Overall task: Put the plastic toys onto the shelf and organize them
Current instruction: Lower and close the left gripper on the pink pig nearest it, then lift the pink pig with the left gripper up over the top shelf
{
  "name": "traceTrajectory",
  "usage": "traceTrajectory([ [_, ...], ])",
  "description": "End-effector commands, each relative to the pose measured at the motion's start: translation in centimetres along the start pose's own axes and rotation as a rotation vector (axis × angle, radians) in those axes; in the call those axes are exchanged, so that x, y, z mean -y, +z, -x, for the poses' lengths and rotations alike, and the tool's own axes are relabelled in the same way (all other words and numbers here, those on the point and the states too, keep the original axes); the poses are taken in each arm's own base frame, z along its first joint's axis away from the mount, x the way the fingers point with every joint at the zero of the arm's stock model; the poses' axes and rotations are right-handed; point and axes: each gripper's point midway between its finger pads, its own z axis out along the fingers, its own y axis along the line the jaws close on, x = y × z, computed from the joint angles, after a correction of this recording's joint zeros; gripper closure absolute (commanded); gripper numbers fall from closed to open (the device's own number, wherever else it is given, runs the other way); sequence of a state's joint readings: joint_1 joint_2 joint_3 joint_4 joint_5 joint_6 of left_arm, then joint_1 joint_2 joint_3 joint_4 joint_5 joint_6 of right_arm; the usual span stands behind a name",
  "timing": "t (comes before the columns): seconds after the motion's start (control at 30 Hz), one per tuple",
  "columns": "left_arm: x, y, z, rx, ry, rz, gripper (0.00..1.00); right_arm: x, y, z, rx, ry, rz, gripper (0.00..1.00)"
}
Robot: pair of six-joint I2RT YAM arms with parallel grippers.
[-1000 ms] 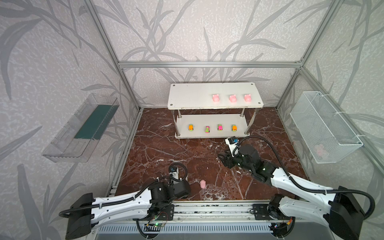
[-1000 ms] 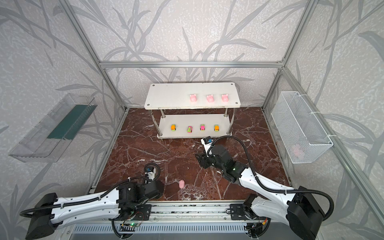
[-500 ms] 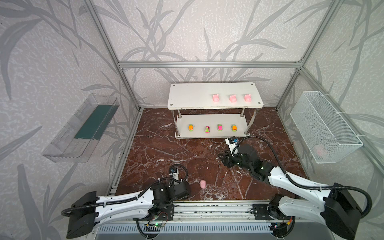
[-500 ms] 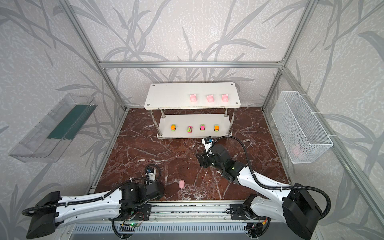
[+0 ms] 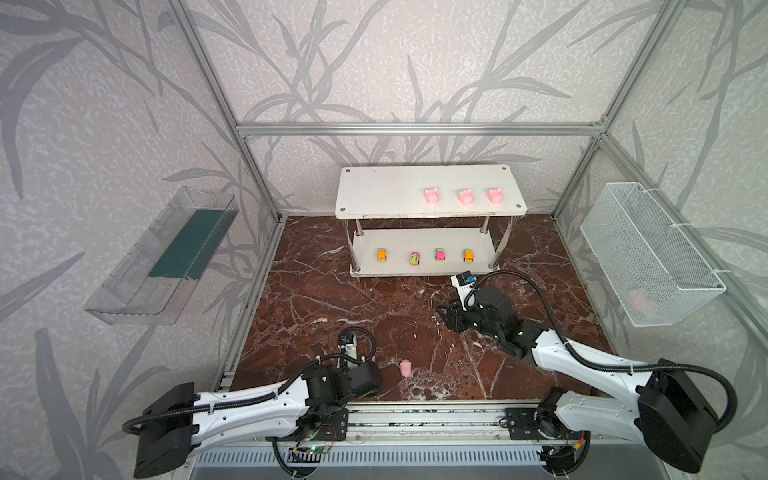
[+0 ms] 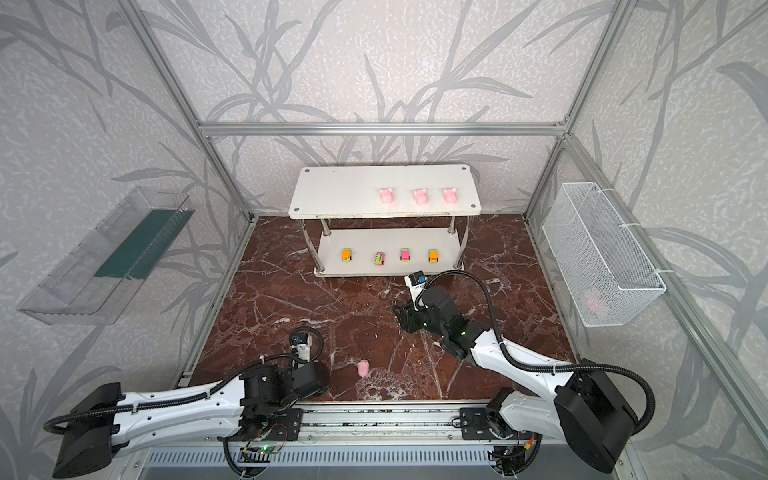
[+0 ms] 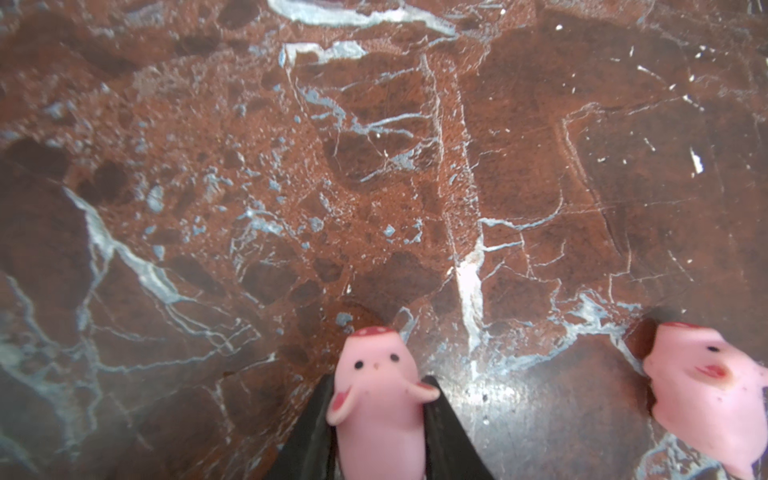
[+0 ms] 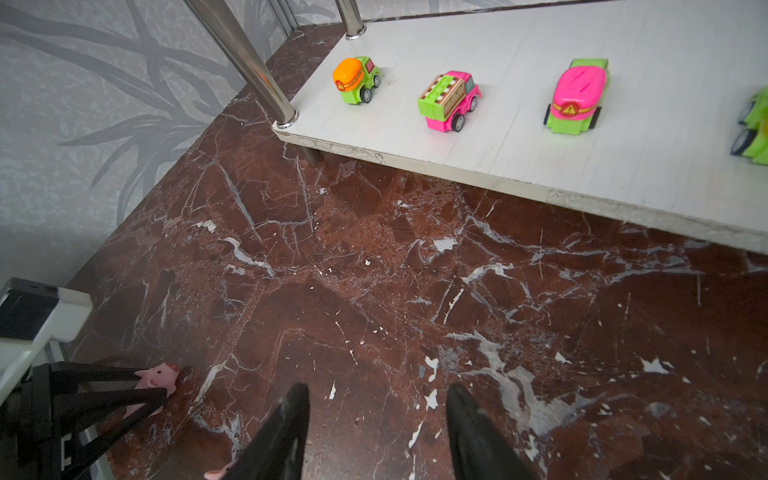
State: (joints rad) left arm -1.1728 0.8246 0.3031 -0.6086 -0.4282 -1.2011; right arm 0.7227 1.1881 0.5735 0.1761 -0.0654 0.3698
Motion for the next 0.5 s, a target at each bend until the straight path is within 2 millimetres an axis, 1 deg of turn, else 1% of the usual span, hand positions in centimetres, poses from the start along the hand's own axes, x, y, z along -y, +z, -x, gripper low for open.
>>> traceTrajectory([
  [0.0, 0.8, -1.4, 2.6, 0.045, 0.022, 0.007, 0.69, 0.0, 0.1, 0.1, 0.009, 0.012, 0.012, 0.46],
  [0.07, 1.3, -2.3, 4.0, 0.045, 0.027, -0.001, 0.69, 0.0, 0.2, -0.1, 0.004, 0.009, 0.012, 0.46],
  [0.17, 2.4, -4.0, 7.2, 0.042, 0.014, -0.035, 0.69, 0.2, 0.2, -0.2, 0.0, 0.007, 0.005, 0.46],
  [0.27, 4.2, -6.7, 11.8, 0.067, 0.045, -0.066, 0.69, 0.3, 0.2, -0.5, -0.008, 0.01, 0.005, 0.46],
  [0.33, 5.6, -8.9, 15.4, 0.095, 0.095, -0.067, 0.69, 0.3, 0.3, -0.7, -0.012, 0.013, 0.006, 0.46],
  [0.47, 8.7, -12.2, 21.1, 0.118, 0.16, -0.117, 0.68, 0.5, 0.3, -1.3, -0.023, 0.015, 0.003, 0.46],
])
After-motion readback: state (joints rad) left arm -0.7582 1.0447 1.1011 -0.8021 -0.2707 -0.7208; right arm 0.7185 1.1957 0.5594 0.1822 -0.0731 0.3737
